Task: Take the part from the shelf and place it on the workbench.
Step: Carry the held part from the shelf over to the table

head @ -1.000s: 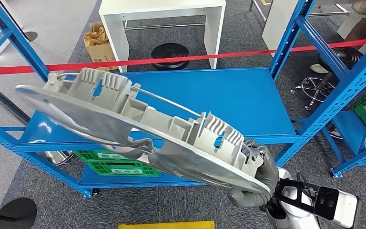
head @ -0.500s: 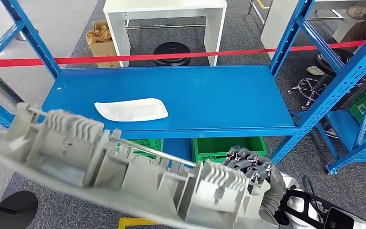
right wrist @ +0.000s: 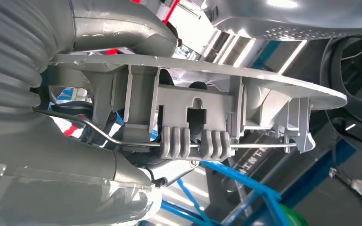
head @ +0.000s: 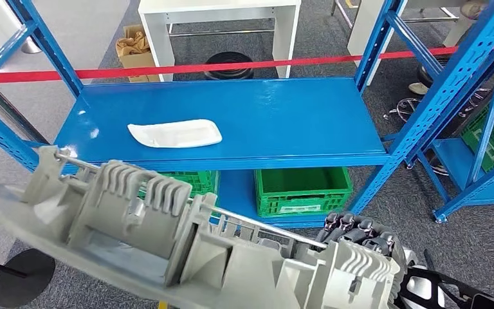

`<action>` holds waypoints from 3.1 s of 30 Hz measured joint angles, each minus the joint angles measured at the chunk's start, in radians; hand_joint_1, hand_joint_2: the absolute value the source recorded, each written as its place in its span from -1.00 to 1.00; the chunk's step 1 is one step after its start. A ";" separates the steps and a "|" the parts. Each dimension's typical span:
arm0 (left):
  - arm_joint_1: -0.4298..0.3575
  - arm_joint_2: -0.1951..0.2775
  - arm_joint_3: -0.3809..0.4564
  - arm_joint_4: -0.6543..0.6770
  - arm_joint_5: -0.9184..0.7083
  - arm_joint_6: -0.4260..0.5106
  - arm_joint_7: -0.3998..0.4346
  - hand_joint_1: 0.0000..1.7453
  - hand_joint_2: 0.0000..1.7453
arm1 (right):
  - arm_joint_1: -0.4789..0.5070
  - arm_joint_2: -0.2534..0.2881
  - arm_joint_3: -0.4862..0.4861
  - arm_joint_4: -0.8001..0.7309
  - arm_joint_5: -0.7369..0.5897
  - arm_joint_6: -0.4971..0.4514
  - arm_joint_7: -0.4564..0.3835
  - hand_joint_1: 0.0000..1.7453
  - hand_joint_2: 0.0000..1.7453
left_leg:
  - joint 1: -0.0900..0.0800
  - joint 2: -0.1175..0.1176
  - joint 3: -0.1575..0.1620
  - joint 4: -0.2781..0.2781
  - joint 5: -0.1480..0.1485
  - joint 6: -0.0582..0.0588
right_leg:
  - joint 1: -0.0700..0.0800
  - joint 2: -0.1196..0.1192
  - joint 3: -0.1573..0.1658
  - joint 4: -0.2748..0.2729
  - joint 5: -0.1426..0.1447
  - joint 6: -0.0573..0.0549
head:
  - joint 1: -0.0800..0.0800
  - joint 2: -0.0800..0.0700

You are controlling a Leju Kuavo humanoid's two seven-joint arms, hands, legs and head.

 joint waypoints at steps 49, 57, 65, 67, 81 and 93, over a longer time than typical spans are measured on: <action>-0.007 0.049 -0.012 -0.006 -0.035 0.002 -0.091 -1.00 1.00 | 0.035 -0.042 -0.262 0.050 0.005 0.063 -0.001 1.00 1.00 | 0.008 0.008 0.105 -0.043 -0.050 0.046 | -0.004 0.022 -0.199 0.222 -0.036 0.051 | 0.010 0.000; -0.013 0.041 -0.012 -0.004 -0.031 -0.002 -0.090 -1.00 1.00 | 0.016 -0.058 -0.281 0.051 0.006 0.036 0.000 1.00 1.00 | -0.005 0.083 0.082 -0.027 -0.039 0.032 | 0.007 -0.041 -0.035 0.016 0.023 0.026 | 0.008 0.000; -0.022 0.025 -0.012 -0.004 -0.057 0.018 -0.080 -1.00 1.00 | -0.013 -0.079 -0.231 0.051 0.049 -0.009 0.000 1.00 1.00 | 0.003 0.011 -0.003 0.149 -0.145 -0.003 | 0.005 0.006 -0.063 0.010 0.046 -0.014 | 0.004 0.000; -0.020 0.028 -0.014 -0.004 -0.068 0.014 -0.075 -1.00 1.00 | -0.018 -0.098 -0.209 0.050 0.046 -0.049 0.000 1.00 1.00 | 0.003 0.001 -0.048 0.253 -0.181 -0.003 | 0.008 0.023 -0.071 0.011 0.053 -0.017 | 0.004 0.000; -0.016 0.073 -0.020 -0.004 -0.062 0.024 -0.037 -1.00 1.00 | 0.016 -0.230 -0.219 0.019 -0.001 -0.073 -0.001 1.00 1.00 | 0.002 0.002 0.103 -0.045 -0.045 0.048 | 0.002 0.018 -0.210 0.244 -0.043 0.044 | 0.016 0.000; -0.021 0.094 -0.017 -0.006 -0.050 0.030 -0.043 -1.00 1.00 | 0.019 -0.187 -0.239 0.012 0.025 -0.069 -0.001 1.00 1.00 | 0.000 0.069 0.091 -0.006 -0.081 0.002 | -0.001 -0.014 -0.086 0.025 0.051 0.003 | 0.015 0.000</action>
